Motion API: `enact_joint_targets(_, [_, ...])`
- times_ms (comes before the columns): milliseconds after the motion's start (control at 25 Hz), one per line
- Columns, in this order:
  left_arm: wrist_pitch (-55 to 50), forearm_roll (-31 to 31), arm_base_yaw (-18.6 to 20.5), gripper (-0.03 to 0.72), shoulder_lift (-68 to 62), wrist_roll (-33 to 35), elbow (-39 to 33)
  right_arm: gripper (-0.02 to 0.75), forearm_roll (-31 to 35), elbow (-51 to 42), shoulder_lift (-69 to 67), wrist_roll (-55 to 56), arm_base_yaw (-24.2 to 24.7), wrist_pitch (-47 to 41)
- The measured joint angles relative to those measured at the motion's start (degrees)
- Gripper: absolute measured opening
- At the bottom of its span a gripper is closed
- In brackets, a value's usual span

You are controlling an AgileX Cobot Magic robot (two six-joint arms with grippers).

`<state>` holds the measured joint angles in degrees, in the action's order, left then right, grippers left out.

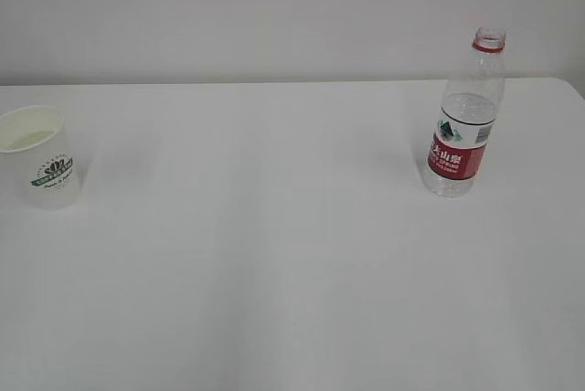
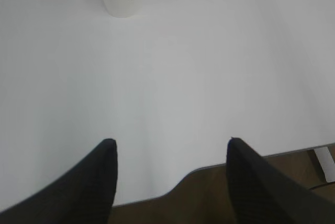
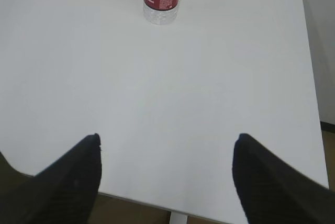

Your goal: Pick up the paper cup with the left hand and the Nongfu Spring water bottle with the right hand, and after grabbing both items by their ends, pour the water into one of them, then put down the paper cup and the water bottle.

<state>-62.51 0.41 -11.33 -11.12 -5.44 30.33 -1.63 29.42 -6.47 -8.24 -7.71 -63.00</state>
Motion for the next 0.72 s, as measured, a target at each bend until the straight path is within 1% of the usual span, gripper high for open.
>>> enact_joint_targets(400, [0.00, -0.41, 0.00, 0.463, 0.00, 0.13, 0.00, 0.593, 0.10, -0.59, 0.51, 0.86, 0.00, -1.40])
enact_joint_targets(720, [0.00, -0.41, 0.00, 0.460, 0.36, 0.13, 0.00, 0.592, 0.10, -0.70, 6.83, 0.90, 0.00, -1.63])
